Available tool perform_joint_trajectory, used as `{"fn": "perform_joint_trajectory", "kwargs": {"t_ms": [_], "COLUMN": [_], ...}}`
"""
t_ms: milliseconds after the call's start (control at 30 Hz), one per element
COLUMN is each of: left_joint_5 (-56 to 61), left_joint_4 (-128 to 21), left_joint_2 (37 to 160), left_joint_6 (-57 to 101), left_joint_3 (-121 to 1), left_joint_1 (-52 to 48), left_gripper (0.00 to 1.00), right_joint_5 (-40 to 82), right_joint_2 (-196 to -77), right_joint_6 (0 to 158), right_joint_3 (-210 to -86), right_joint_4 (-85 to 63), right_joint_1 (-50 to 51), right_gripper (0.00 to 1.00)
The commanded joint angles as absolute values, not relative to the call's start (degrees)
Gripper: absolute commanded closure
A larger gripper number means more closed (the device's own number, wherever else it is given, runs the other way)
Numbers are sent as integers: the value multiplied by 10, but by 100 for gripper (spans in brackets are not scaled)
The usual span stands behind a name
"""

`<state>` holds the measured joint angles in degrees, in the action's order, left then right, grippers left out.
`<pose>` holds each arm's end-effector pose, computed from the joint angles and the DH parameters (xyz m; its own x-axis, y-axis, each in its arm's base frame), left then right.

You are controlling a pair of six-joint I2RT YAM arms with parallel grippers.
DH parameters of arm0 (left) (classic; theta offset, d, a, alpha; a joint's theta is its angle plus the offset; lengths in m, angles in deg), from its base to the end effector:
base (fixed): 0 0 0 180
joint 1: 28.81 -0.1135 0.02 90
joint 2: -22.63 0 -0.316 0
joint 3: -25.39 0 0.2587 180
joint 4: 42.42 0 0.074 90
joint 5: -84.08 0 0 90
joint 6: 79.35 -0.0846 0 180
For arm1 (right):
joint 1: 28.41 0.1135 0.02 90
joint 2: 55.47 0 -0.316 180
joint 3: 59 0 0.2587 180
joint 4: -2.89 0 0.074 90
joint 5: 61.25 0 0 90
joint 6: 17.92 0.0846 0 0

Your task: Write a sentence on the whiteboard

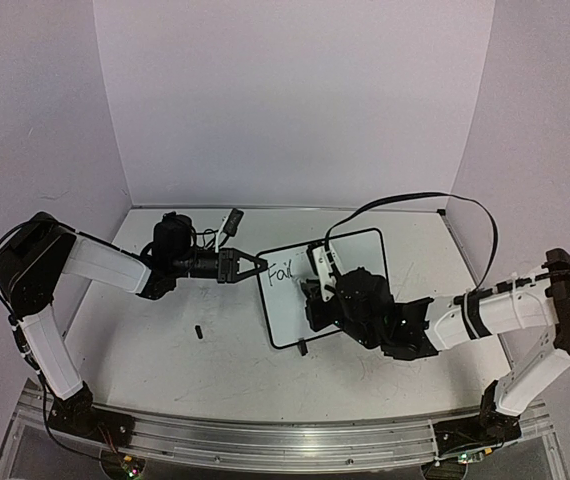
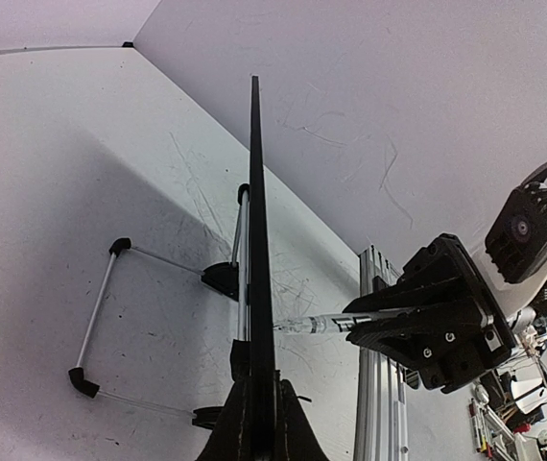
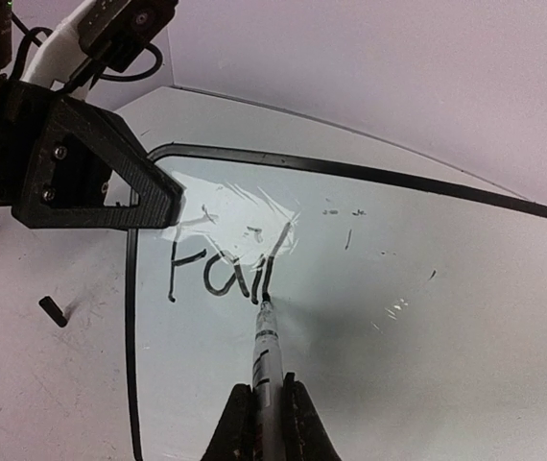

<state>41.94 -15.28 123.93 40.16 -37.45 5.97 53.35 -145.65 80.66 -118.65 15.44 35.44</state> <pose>0.3032 -0.2869 0.2368 -0.6230 0.0303 -0.7816 0.7734 0.1738 -0.6097 0.2023 0.3322 0.2515 -0.2303 -0.1612 -0.9597 -0.6142 0.7890 0.0148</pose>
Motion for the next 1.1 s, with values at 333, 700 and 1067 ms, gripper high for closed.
{"fn": "perform_joint_trajectory", "kwargs": {"t_ms": [333,700,1067], "left_joint_5": [454,455,456], "left_joint_4": [-172,-171,-171], "left_joint_2": [1231,1229,1229], "left_joint_6": [415,415,415], "left_joint_3": [-387,-387,-387], "left_joint_1": [77,77,77], "left_gripper": [100,100,100], "right_joint_5": [570,538,541], "right_joint_2": [-1422,-1445,-1461], "right_joint_6": [796,773,777], "right_joint_3": [-1195,-1229,-1232], "right_joint_4": [151,178,180], "right_joint_1": [354,353,350], "right_gripper": [100,100,100]}}
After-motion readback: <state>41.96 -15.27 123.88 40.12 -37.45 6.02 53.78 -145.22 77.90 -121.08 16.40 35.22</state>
